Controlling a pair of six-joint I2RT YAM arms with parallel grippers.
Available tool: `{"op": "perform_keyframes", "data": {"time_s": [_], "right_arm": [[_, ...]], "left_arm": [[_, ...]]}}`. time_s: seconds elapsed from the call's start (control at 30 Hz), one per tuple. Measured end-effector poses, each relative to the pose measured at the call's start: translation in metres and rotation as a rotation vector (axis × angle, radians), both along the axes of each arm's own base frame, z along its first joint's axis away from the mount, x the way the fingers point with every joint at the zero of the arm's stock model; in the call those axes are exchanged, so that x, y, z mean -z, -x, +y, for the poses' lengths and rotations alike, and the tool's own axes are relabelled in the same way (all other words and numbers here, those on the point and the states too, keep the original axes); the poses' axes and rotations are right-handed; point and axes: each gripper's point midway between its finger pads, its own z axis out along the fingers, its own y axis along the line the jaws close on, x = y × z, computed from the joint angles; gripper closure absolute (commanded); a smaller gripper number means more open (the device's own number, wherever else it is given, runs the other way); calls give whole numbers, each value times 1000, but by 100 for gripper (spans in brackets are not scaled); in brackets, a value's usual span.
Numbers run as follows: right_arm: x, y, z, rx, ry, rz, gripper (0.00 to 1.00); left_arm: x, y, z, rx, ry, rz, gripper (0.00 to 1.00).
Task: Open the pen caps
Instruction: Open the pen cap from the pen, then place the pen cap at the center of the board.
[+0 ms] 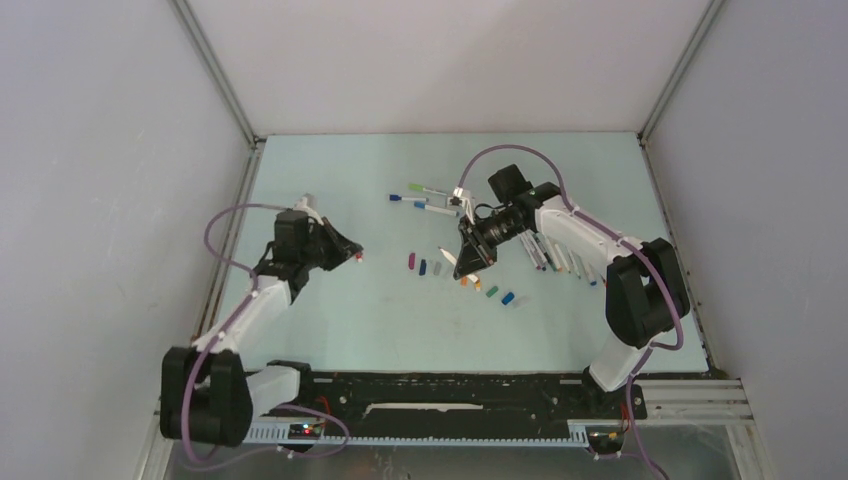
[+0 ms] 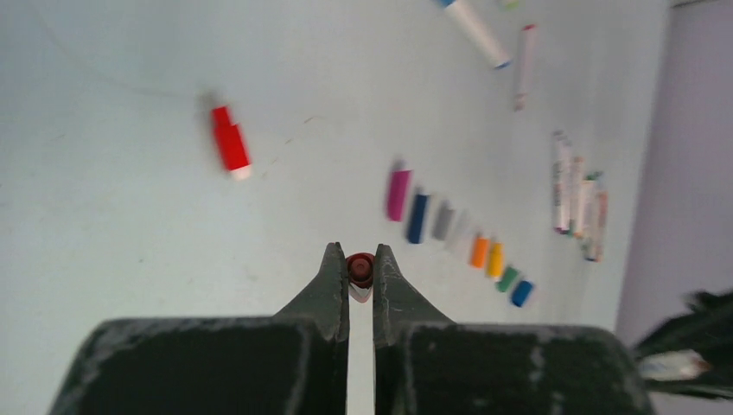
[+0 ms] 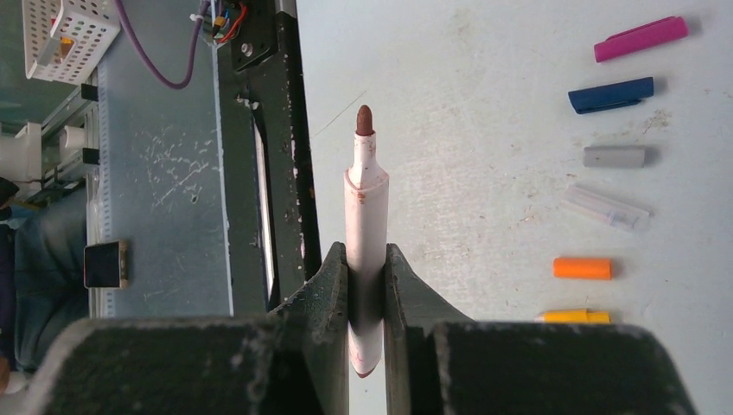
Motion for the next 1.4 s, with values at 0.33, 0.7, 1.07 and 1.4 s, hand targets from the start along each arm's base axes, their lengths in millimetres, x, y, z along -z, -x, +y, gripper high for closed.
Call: {"op": "perform_keyframes", "data": {"time_s": [0.33,0.7,1.07,1.4], "right_arm": [[2,-2,-2,4,8,-11,100],[2,-6,-6,16,10,-11,100],[2,-9,-8,26,9,-11,100],[2,-11,-10,34,9,-10,100]], "left_arm": [[62,-24,-1,44,-198,246,92],[77,-54,-4,58,-292,312,84],[99,-56,-8,80,-329,389,76],[114,-52,-3,85,-364,435,72]]}}
